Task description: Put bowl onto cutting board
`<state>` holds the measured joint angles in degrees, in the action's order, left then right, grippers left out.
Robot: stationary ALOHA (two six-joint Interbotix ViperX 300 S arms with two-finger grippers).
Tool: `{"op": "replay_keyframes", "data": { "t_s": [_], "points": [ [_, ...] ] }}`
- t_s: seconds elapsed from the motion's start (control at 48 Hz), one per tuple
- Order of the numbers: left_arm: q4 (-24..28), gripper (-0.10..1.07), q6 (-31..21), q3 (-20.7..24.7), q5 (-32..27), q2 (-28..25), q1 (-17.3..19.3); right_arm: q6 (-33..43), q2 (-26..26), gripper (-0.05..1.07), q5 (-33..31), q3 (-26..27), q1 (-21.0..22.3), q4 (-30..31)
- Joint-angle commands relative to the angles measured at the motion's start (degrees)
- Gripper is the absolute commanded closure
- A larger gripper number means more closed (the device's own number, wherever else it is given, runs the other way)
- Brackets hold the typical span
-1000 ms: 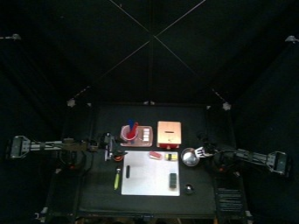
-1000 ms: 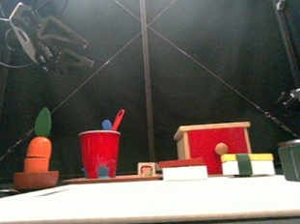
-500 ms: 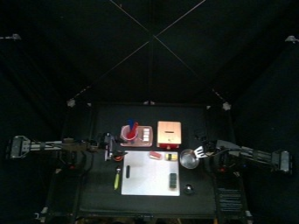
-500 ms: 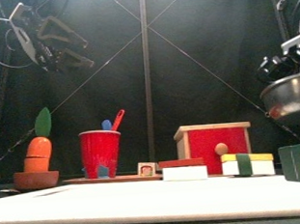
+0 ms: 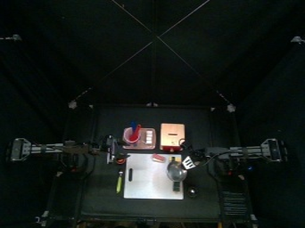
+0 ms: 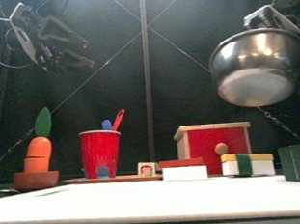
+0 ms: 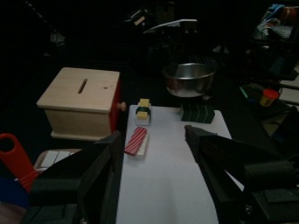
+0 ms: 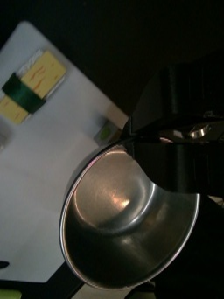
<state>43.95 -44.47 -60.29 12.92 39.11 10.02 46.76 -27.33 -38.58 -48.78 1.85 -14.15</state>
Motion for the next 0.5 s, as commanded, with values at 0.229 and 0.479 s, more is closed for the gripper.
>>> {"op": "replay_keyframes", "data": {
  "t_s": [0.229, 0.479],
  "points": [
    [-0.09, 0.04, 0.0, 0.26, 0.53, 0.09, -0.09, -2.2, 15.12, 0.62, 0.0, 13.97, -0.97, 5.27],
    [-0.09, 0.04, 0.0, -0.62, 0.53, 0.18, -0.18, -3.6, 24.79, 0.61, -0.62, 23.64, -0.79, 10.28]
  ]
}}
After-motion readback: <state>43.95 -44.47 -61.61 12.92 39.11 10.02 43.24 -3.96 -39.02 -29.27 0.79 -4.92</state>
